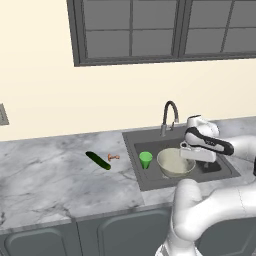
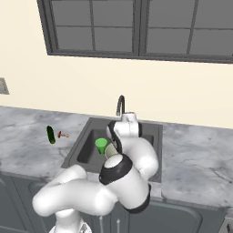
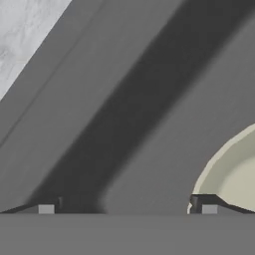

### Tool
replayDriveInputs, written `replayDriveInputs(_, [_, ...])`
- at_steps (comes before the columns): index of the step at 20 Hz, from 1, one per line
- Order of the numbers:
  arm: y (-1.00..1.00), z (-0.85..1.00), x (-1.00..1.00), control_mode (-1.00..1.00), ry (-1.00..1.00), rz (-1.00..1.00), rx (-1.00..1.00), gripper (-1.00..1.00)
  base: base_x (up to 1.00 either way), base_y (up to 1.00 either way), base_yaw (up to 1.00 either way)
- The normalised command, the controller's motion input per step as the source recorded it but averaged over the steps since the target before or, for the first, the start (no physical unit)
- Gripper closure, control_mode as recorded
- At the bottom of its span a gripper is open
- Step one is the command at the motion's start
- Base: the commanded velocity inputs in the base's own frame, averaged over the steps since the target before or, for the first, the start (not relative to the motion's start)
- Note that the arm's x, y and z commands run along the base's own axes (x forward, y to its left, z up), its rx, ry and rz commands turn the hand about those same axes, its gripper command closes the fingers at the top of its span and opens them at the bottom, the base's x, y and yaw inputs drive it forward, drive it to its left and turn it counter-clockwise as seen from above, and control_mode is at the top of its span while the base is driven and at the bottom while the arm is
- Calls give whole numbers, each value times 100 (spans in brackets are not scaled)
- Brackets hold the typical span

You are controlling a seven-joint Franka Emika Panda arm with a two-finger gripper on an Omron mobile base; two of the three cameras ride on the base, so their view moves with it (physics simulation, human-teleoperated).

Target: Remove the cucumber and mushroom from the sink. Then move the bowl and cup from the counter to the sink for washing.

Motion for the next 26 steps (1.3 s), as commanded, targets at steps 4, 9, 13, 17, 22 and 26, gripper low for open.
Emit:
replayDriveInputs(4, [0, 28, -33, -100, 0, 0, 0, -100, 0, 0, 0])
replayDriveInputs(9, [0, 29, -32, -100, 0, 0, 0, -100, 0, 0, 0])
replayDriveInputs(13, [0, 28, -29, -100, 0, -3, 0, -100, 0, 0, 0])
replayDriveInputs(17, [0, 31, -28, -100, 0, -11, 0, -100, 0, 0, 0])
replayDriveInputs(22, [0, 24, -29, -100, 0, -23, 0, -100, 0, 0, 0])
replayDriveInputs(26, [0, 24, -25, -100, 0, -30, 0, -100, 0, 0, 0])
